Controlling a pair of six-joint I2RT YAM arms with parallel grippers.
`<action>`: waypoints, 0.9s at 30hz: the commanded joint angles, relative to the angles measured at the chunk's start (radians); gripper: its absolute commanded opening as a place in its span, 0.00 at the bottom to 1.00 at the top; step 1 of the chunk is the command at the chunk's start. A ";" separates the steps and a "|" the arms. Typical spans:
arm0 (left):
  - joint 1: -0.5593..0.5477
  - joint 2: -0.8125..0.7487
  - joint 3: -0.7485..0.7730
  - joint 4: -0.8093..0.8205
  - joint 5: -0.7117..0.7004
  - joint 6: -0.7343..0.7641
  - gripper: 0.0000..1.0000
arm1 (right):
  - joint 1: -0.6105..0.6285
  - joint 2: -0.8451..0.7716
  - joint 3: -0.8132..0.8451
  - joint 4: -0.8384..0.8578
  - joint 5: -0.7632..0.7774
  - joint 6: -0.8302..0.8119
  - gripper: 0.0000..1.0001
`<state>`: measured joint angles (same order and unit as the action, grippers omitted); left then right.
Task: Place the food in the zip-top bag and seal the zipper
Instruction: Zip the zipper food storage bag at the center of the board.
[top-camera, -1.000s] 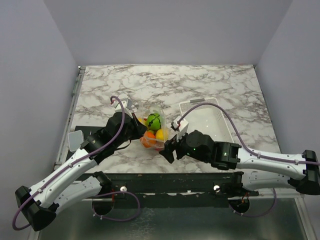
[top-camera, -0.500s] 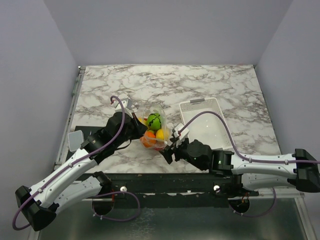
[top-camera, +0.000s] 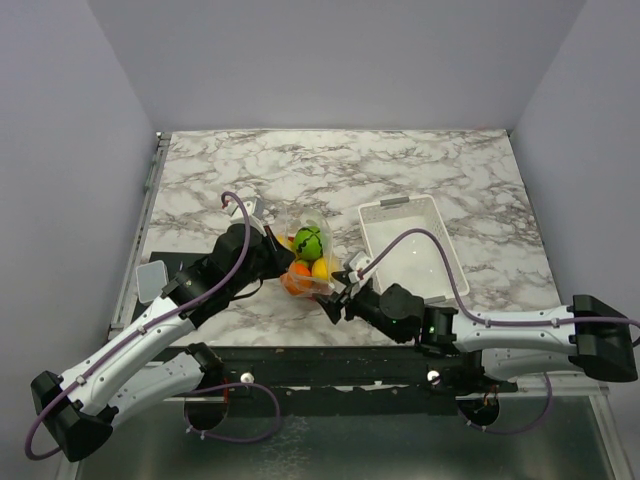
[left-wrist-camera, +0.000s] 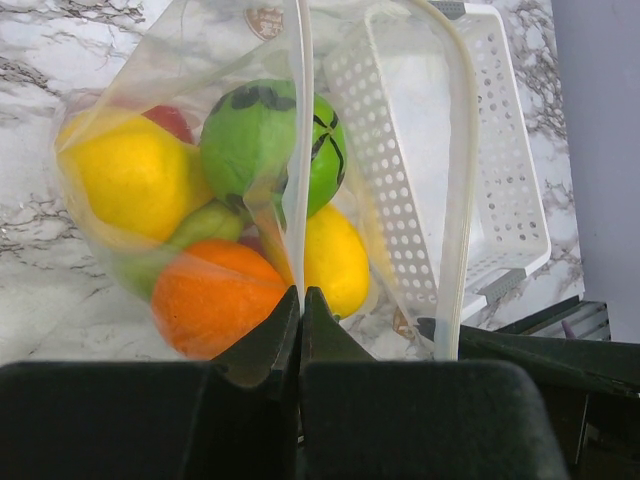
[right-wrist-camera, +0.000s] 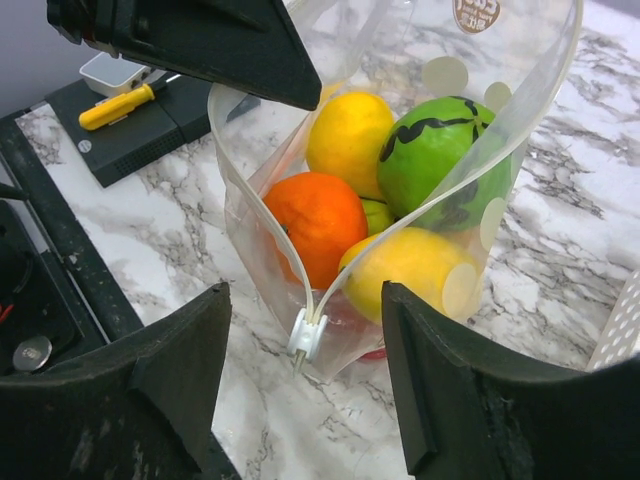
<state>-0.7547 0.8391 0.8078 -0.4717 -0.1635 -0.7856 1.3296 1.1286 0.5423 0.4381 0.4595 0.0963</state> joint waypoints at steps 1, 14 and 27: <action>0.002 -0.002 -0.013 0.032 0.023 -0.001 0.00 | 0.007 0.019 -0.034 0.128 0.047 -0.044 0.62; 0.003 -0.004 -0.020 0.033 0.024 -0.011 0.00 | 0.007 0.022 0.027 0.027 0.040 -0.067 0.22; 0.002 -0.026 0.013 0.018 -0.010 0.015 0.28 | 0.006 -0.088 0.124 -0.208 -0.009 -0.087 0.01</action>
<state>-0.7547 0.8356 0.7937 -0.4568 -0.1638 -0.7910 1.3296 1.0832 0.5938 0.3363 0.4793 0.0242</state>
